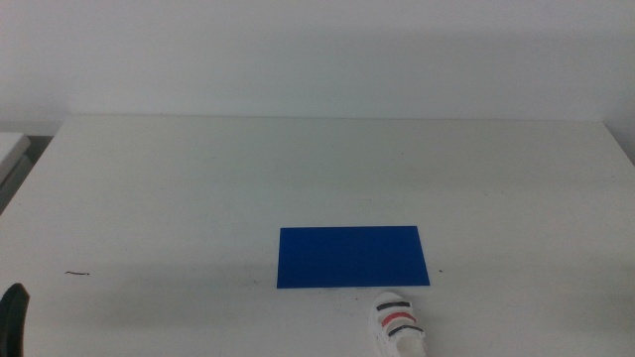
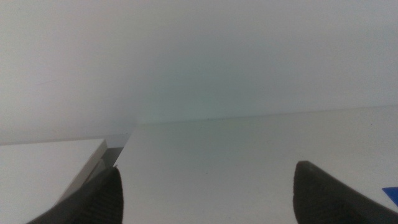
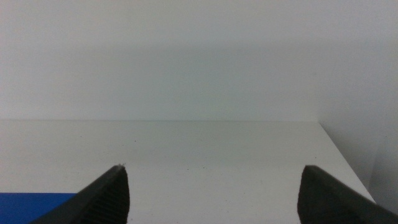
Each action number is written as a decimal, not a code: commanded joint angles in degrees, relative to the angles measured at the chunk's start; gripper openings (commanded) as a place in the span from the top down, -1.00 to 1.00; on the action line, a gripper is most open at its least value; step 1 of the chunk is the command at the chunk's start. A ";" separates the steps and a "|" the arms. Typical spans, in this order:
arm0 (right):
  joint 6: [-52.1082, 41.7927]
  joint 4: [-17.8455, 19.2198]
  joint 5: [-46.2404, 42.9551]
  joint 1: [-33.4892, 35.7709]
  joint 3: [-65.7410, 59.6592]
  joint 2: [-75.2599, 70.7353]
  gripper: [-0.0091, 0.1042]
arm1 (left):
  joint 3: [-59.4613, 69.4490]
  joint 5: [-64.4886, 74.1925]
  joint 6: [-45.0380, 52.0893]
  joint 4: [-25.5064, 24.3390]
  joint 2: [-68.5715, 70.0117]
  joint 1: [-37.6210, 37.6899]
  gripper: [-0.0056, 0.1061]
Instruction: Use one arm to grab the shoe from the table and place it on the mat.
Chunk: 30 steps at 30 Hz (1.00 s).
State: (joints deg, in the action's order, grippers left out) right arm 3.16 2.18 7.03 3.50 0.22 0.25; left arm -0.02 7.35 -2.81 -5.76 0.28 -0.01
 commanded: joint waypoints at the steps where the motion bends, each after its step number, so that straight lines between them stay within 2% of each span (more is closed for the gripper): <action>1: -0.10 0.14 -0.76 -0.13 -0.22 -0.25 -0.68 | 0.02 -0.73 -0.08 0.23 -0.28 0.01 -0.78; 5: -0.12 -2.53 -0.76 -0.13 -0.22 -0.25 -0.68 | 0.02 -0.73 -0.08 0.23 -0.28 0.01 -0.78; 11: 0.03 -2.54 -0.76 -0.13 -0.22 -0.25 -0.68 | 0.02 -0.73 -0.08 0.23 -0.28 0.01 -0.78; 15: 0.02 -2.54 10.89 -0.13 7.51 3.35 -0.68 | 0.02 -0.73 -0.08 0.23 -0.28 0.01 -0.78; 19: 0.02 -2.18 19.15 -0.13 18.84 16.38 -0.68 | 0.02 -0.73 -0.08 0.23 -0.28 0.01 -0.78; 24: 0.02 -3.10 33.75 0.77 34.11 35.96 -0.68 | 0.02 -0.73 -0.08 0.23 -0.28 0.01 -0.78; 27: 1.11 -4.37 41.01 6.21 41.76 46.40 -0.68 | 0.02 -0.73 -0.08 0.23 -0.28 0.01 -0.78; 30: 7.97 -5.95 46.28 15.59 48.32 55.73 -0.68 | 0.02 -0.73 -0.08 0.23 -0.28 0.01 -0.78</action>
State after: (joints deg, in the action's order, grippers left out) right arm 7.98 -2.63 50.08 15.09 45.67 52.36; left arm -0.02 7.35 -2.81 -5.76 0.28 -0.01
